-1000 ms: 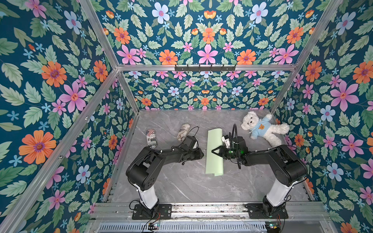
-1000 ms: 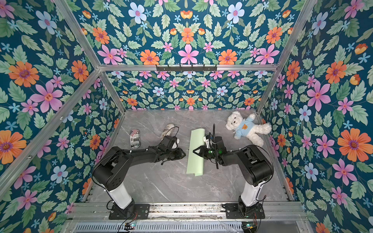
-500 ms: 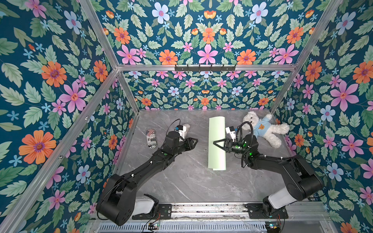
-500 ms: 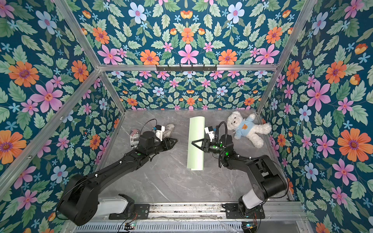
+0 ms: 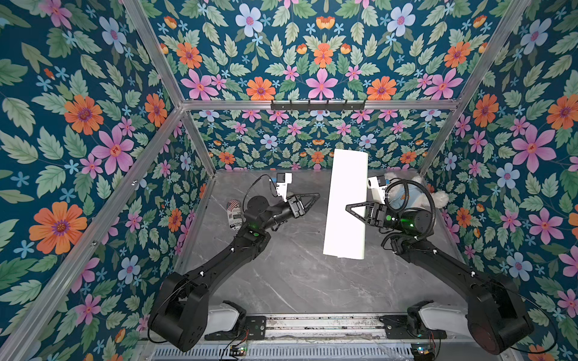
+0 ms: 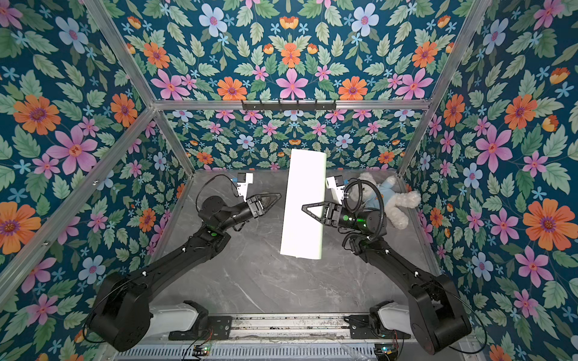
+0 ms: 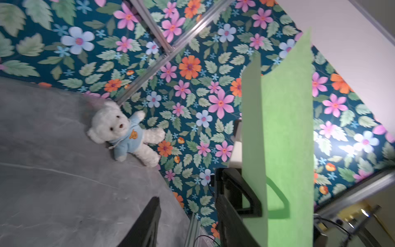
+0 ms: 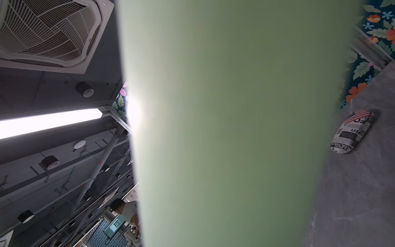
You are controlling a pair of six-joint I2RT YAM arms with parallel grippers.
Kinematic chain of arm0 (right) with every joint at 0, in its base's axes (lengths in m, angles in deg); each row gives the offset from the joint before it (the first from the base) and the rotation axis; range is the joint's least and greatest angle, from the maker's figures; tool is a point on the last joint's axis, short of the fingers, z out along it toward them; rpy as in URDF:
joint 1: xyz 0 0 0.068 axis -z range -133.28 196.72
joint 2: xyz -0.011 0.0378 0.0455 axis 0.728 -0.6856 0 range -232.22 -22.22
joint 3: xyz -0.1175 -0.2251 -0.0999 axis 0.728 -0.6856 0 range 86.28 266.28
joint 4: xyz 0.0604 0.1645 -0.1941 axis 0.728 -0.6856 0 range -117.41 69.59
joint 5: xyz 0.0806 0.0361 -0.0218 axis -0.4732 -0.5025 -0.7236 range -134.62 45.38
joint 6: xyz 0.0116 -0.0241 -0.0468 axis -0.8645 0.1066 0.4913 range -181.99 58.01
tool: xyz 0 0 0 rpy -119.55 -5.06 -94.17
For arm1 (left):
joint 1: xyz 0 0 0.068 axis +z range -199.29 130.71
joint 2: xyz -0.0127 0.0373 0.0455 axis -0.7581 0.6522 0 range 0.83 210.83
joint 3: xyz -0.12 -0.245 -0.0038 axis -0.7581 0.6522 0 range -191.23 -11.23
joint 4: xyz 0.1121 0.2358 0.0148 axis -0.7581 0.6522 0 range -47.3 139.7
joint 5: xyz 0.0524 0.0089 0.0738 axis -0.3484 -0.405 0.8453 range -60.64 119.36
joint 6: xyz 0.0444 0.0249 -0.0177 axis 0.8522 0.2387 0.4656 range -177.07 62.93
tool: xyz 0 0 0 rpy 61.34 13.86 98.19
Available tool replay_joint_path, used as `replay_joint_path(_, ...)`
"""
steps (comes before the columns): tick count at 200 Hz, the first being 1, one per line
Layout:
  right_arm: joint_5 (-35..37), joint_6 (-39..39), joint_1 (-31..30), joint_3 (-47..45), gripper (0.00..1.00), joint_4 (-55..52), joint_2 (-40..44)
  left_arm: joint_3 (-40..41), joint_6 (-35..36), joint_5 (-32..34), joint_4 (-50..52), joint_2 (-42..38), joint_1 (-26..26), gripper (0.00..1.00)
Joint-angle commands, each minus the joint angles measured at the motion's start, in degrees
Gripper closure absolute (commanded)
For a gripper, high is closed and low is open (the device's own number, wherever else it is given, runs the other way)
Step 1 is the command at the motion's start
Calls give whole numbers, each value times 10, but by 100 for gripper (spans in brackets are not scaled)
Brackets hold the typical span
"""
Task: Fold the rectangular paper in half along the long edge
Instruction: Pick up the paper from the center of the board.
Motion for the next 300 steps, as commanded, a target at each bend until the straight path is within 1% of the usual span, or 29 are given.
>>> replay_joint_path(1,-3,-23,0,11,57,-7,6,-23,-26,-21,-51,3,-17,51)
replay_joint_path(42,9,6,1,36,57,-60,5,-60,-11,-15,-12,9,-55,51)
replay_joint_path(74,10,19,4,62,56,-84,-7,-78,29,-2,58,5,-79,51)
replay_joint_path(138,15,34,6,89,54,-108,-22,-98,74,16,139,2,-101,53)
replay_joint_path(147,17,44,6,91,54,-123,-22,-99,75,14,142,5,-101,55)
replay_joint_path(162,19,59,6,95,53,-144,-19,-103,80,13,150,9,-104,62)
replay_joint_path(184,21,76,6,96,52,-167,-19,-108,85,13,156,11,-106,79)
replay_joint_path(213,22,83,9,95,51,-172,-17,-116,95,17,170,10,-107,100)
replay_joint_path(266,20,94,30,86,48,-190,-2,-124,123,34,214,-7,-107,100)
replay_joint_path(300,19,109,32,90,47,-210,3,-126,133,39,230,-10,-107,100)
